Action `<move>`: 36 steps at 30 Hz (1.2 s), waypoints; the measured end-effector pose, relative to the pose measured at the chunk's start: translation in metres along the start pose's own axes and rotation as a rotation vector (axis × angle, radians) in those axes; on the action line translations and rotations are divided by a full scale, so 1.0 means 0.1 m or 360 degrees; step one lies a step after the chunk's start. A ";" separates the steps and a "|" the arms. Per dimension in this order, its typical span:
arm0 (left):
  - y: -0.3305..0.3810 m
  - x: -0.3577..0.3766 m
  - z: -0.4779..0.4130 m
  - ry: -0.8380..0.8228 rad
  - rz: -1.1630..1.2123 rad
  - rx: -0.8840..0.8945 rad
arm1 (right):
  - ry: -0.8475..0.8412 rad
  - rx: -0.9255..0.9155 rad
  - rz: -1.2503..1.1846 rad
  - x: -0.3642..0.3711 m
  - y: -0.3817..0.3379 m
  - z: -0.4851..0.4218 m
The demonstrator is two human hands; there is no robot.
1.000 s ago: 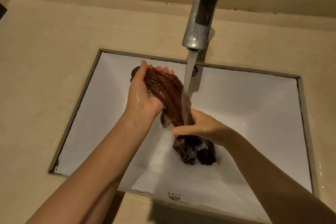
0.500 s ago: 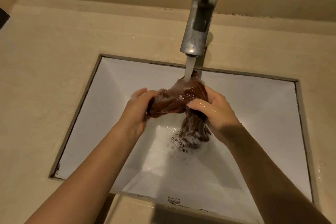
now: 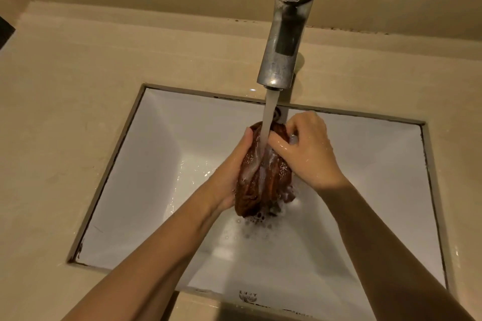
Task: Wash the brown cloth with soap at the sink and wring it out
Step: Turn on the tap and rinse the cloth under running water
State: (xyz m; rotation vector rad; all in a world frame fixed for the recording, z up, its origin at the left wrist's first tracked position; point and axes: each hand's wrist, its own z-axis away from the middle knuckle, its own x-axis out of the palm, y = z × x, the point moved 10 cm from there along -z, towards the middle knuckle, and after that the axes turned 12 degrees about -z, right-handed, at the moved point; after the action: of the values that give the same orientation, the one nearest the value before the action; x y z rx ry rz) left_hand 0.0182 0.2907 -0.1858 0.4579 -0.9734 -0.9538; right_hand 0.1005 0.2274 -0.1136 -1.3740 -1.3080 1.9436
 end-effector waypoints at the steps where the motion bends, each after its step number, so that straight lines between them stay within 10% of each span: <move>1: -0.03 0.02 0.00 -0.0054 0.0048 -0.0015 | -0.0026 0.0032 -0.0066 -0.01 0.02 -0.01; 6: -0.08 0.12 0.02 -0.0173 0.0209 -0.0136 | -0.0680 0.0450 -0.1053 0.46 0.10 0.08; 12: -0.10 0.13 0.11 -0.0464 0.0237 -0.0214 | -0.0393 0.0515 -0.1510 0.44 0.15 -0.03; 27: -0.02 0.00 0.09 -0.0070 -0.0730 -0.0205 | -0.0292 0.0618 -0.0787 0.53 0.10 -0.14; 36: 0.21 -0.08 0.12 -0.0064 0.0247 -0.0052 | -0.0873 0.0915 -0.1045 0.79 0.54 0.46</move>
State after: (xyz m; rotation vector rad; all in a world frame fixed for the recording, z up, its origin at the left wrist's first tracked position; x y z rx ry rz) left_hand 0.0160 0.3101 -0.1685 0.3319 -1.0133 -0.8403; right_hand 0.0355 0.2416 -0.1963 -0.1029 -1.0748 2.0125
